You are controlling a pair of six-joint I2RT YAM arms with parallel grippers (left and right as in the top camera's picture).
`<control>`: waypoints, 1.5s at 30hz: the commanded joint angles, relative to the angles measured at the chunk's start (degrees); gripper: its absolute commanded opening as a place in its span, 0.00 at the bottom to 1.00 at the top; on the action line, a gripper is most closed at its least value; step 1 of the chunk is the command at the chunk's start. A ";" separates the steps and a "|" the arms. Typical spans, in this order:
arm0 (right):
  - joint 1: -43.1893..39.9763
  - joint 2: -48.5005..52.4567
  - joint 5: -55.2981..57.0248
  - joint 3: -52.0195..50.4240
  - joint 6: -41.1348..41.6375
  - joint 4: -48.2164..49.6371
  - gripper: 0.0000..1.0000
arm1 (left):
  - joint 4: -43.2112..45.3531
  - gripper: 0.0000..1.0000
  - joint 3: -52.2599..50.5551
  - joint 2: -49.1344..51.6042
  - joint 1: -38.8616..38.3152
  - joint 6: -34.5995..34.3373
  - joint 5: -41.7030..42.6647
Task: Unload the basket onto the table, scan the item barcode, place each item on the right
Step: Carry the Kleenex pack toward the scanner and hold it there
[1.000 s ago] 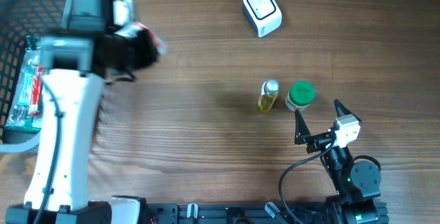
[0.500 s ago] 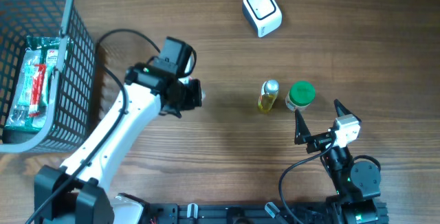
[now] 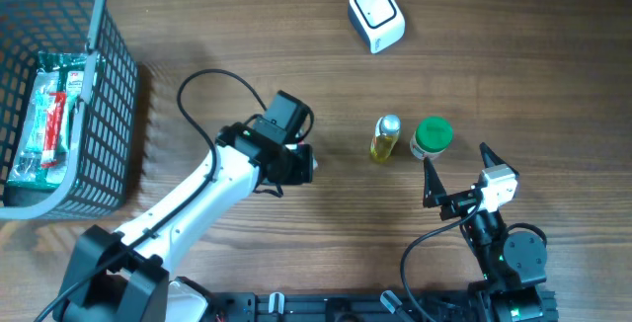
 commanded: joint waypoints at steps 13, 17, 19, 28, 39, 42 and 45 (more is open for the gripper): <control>-0.28 0.11 0.72 -0.04 0.35 0.15 1.00 | 2.21 0.09 -2.03 0.22 -7.54 -4.20 -0.55; -0.28 0.11 0.72 -0.04 0.33 0.15 1.00 | 5.05 0.09 -3.21 0.24 -8.79 -4.24 -0.55; -0.28 0.11 0.72 -0.04 0.35 0.13 1.00 | 5.79 0.09 -3.34 0.22 -9.40 -4.22 -0.57; -0.28 0.11 0.72 -0.04 0.35 0.15 1.00 | 7.23 0.09 -3.34 0.24 -12.46 -4.42 -0.57; -0.28 0.11 0.72 -0.04 0.35 0.13 1.00 | 7.21 0.32 -3.34 0.24 -13.14 -4.42 -0.55; -0.28 0.11 0.72 -0.04 0.35 0.15 1.00 | 7.23 0.49 -3.34 0.24 -13.14 -4.42 -0.55; -0.28 0.11 0.72 -0.04 0.37 0.13 1.00 | 7.23 0.63 -3.34 0.24 -13.14 -4.39 -0.55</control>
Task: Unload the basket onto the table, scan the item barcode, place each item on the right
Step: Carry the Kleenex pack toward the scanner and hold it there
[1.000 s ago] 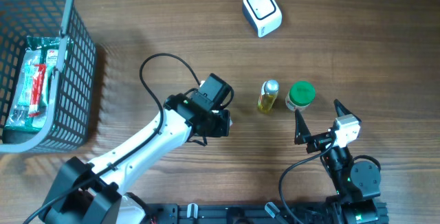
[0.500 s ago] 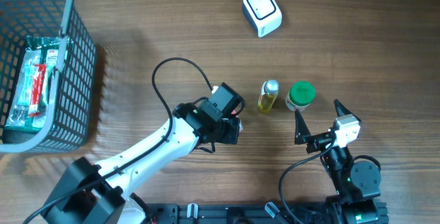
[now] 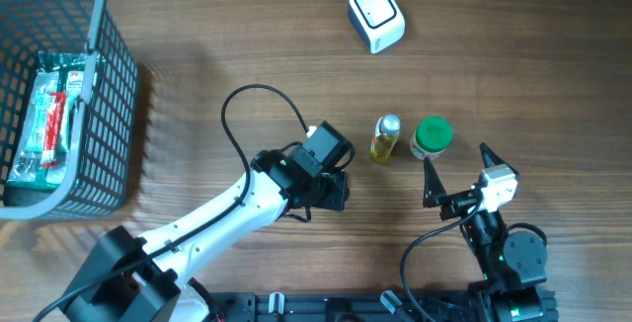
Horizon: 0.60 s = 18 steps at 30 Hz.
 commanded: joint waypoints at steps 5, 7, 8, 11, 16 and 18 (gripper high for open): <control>-0.28 0.11 0.74 -0.04 0.33 0.15 1.00 | 0.24 0.77 -0.44 0.24 -0.22 -0.28 -0.52; -0.28 0.11 0.74 -0.04 0.35 0.15 1.00 | 0.24 0.78 -0.44 0.24 -0.22 -0.28 -0.52; -0.28 0.11 0.74 -0.04 0.33 0.15 1.00 | 0.24 0.78 -0.44 0.24 -0.22 -0.28 -0.52; -0.28 0.11 0.74 -0.04 0.35 0.15 1.00 | 0.61 0.78 -0.44 0.24 -0.22 -0.28 -0.55; -0.28 0.11 0.74 -0.04 0.33 0.15 1.00 | 2.01 0.79 -0.44 0.24 -0.22 -0.31 -2.10; -0.28 0.11 0.74 -0.04 0.33 0.15 1.00 | 2.14 0.80 -0.44 0.24 -0.22 -0.31 -3.41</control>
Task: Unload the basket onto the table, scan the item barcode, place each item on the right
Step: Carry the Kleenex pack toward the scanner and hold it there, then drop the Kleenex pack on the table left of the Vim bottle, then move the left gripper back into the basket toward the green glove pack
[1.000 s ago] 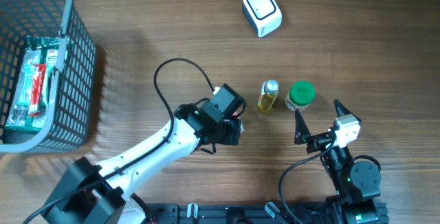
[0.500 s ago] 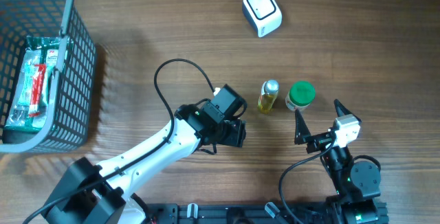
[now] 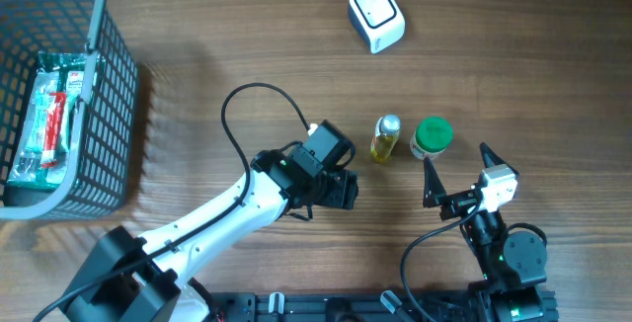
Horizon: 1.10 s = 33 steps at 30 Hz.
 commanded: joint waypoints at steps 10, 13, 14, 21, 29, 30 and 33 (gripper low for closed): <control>-0.28 0.11 0.74 -0.04 0.35 0.15 1.00 | 1.73 1.00 -0.42 0.24 -0.20 0.52 -3.63; -0.28 0.11 0.74 -0.04 0.33 0.13 1.00 | 1.70 1.00 -0.33 0.22 -0.13 1.75 -3.93; -0.28 0.11 0.74 -0.04 0.35 0.15 1.00 | 1.70 0.99 -0.13 0.20 -0.02 2.01 -4.83; -0.28 0.11 0.74 -0.04 0.35 0.15 1.00 | -14.49 0.91 16.00 -1.64 6.93 11.72 -15.39; -0.28 0.11 0.74 -0.04 0.35 0.13 1.00 | -21.92 1.00 46.64 -5.18 15.58 20.52 -33.92; -0.28 0.11 0.74 -0.04 0.35 0.13 1.00 | -20.55 1.00 48.41 -5.44 16.46 23.12 -33.92; -0.28 0.11 0.74 -0.04 0.35 0.15 1.00 | -16.04 1.00 52.15 -6.05 19.76 28.52 -36.35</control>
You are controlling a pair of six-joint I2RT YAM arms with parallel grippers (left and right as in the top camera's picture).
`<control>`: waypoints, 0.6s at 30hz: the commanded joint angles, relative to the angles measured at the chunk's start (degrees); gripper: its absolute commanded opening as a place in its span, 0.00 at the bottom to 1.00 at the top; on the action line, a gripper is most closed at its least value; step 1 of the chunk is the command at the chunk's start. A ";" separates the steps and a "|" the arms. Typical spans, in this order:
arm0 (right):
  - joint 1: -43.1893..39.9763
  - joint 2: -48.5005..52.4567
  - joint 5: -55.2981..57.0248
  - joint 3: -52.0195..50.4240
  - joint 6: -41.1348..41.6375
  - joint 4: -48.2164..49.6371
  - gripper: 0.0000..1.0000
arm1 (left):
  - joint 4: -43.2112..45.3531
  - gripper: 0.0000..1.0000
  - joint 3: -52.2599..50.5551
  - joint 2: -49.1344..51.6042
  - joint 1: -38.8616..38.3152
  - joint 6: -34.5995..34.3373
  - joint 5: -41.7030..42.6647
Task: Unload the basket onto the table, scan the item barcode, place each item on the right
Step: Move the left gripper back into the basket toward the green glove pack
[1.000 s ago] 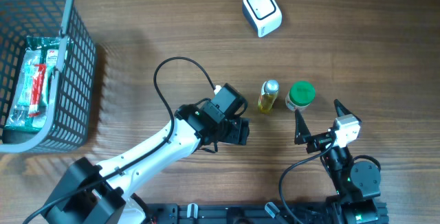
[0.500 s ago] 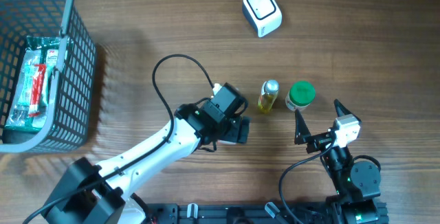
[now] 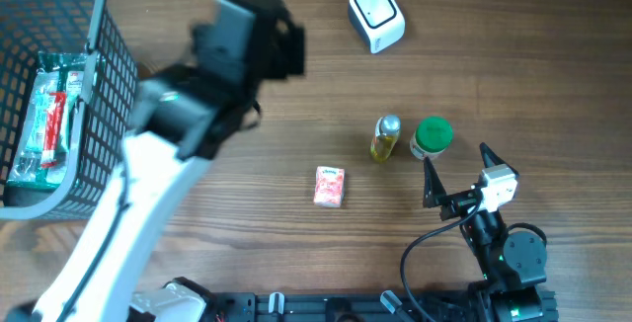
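Observation:
A small pink box (image 3: 329, 186) lies flat on the wooden table, just left of centre. The white barcode scanner (image 3: 376, 16) stands at the far edge. My left arm is raised high and close to the overhead camera. Its gripper (image 3: 284, 50) hangs blurred over the far left of the table, well away from the box and holding nothing. My right gripper (image 3: 456, 172) rests open near the front right, its fingers spread just below the green-lidded jar.
A yellow bottle (image 3: 384, 138) and a green-lidded jar (image 3: 432, 136) stand side by side right of the box. A grey wire basket (image 3: 109, 85) with a red and green packet (image 3: 51, 115) fills the far left.
My left gripper was low on the table where the pink box now lies. It has risen and swung to the far left, leaving the box uncovered on the table. The right arm is unmoved.
My left gripper was low over the table left of centre, then it stood closer to the yellow bottle, and it stayed down there. Now it is lifted away, and a pink box lies where it had been.

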 commanded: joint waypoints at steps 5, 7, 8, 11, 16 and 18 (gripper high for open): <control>-0.28 0.07 0.74 -0.04 0.33 0.13 1.00 | 8.09 1.00 5.90 -2.25 12.63 15.69 -15.15; -0.28 0.07 0.74 -0.04 0.35 0.15 1.00 | 8.00 1.00 5.86 -1.97 16.87 16.24 -15.19; -0.28 0.07 0.74 -0.04 0.35 0.15 1.00 | 7.58 1.00 5.84 -1.60 19.98 16.24 -14.84; -0.28 0.07 0.74 -0.04 0.35 0.15 1.00 | 6.16 1.00 5.84 -0.04 27.98 16.28 -14.49; -0.28 0.07 0.74 -0.04 0.33 0.15 1.00 | 5.01 1.00 5.75 2.78 39.63 16.48 -8.41; -0.28 0.07 0.74 -0.04 0.33 0.15 1.00 | 5.01 1.00 5.75 4.04 44.15 16.85 -2.89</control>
